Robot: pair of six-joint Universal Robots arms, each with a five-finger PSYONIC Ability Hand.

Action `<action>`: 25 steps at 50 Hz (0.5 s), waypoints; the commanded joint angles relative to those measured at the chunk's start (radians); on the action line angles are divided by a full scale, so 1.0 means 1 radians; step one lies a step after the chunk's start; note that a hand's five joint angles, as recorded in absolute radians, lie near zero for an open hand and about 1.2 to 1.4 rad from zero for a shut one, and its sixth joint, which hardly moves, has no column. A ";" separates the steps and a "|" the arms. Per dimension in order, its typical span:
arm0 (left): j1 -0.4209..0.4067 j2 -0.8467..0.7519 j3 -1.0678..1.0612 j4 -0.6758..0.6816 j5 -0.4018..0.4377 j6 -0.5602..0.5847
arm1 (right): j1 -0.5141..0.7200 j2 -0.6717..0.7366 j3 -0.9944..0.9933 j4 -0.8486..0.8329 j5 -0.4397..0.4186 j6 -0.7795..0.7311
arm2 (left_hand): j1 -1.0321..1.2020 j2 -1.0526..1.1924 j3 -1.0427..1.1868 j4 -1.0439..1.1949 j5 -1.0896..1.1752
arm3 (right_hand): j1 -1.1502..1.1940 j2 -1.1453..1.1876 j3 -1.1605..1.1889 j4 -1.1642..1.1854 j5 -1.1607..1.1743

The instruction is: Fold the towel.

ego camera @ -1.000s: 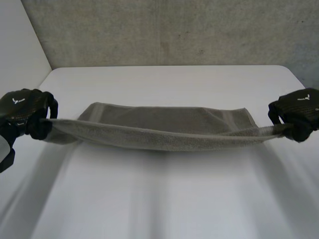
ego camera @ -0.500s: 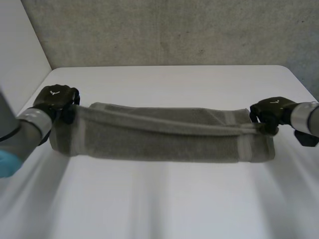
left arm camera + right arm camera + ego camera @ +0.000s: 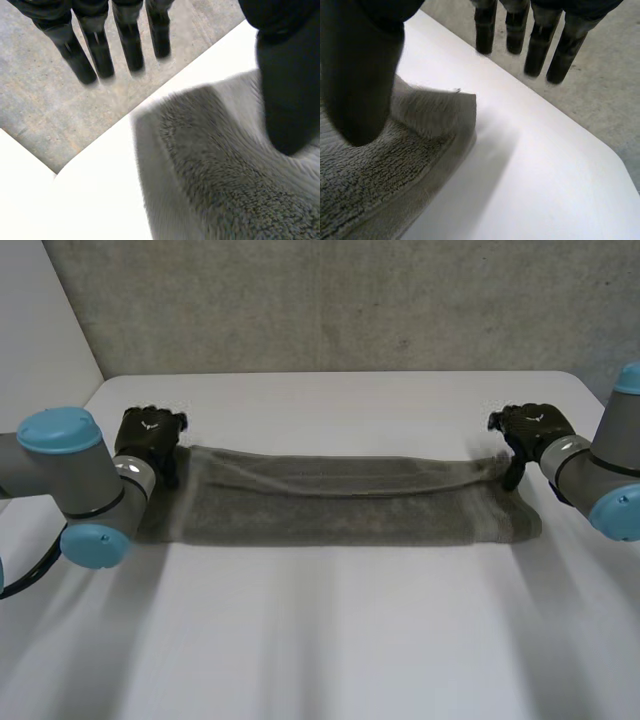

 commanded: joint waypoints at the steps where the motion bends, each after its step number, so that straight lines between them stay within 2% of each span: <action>1: -0.001 0.020 -0.004 0.028 -0.072 -0.007 | -0.001 -0.082 0.034 -0.042 0.012 0.066 | -0.177 -0.195 -0.179 -0.161 -0.356 | -0.096 -0.093 -0.102 -0.098 -0.064; 8: 0.008 0.116 -0.068 0.031 -0.091 -0.016 | -0.010 -0.277 0.226 -0.186 0.002 0.065 | -0.177 -0.195 -0.179 -0.161 -0.356 | -0.096 -0.093 -0.102 -0.098 -0.064; 14: 0.005 0.201 -0.163 0.028 -0.085 -0.014 | -0.010 -0.398 0.362 -0.163 -0.007 0.060 | -0.170 -0.188 -0.172 -0.155 -0.349 | -0.096 -0.093 -0.102 -0.098 -0.064; 17: 0.002 0.218 -0.194 0.026 -0.084 -0.013 | -0.010 -0.411 0.399 -0.138 -0.019 0.051 | -0.167 -0.185 -0.169 -0.152 -0.346 | -0.096 -0.093 -0.102 -0.098 -0.064; 20: 0.004 0.249 -0.257 0.026 -0.072 -0.013 | -0.011 -0.418 0.461 -0.088 -0.054 0.014 | -0.162 -0.179 -0.163 -0.146 -0.340 | 0.043 0.047 0.038 0.042 0.075; 25: 0.007 0.307 -0.348 0.025 -0.004 -0.019 | -0.011 -0.407 0.524 -0.036 -0.076 -0.044 | -0.150 -0.168 -0.152 -0.134 -0.329 | 0.067 0.070 0.061 0.065 0.099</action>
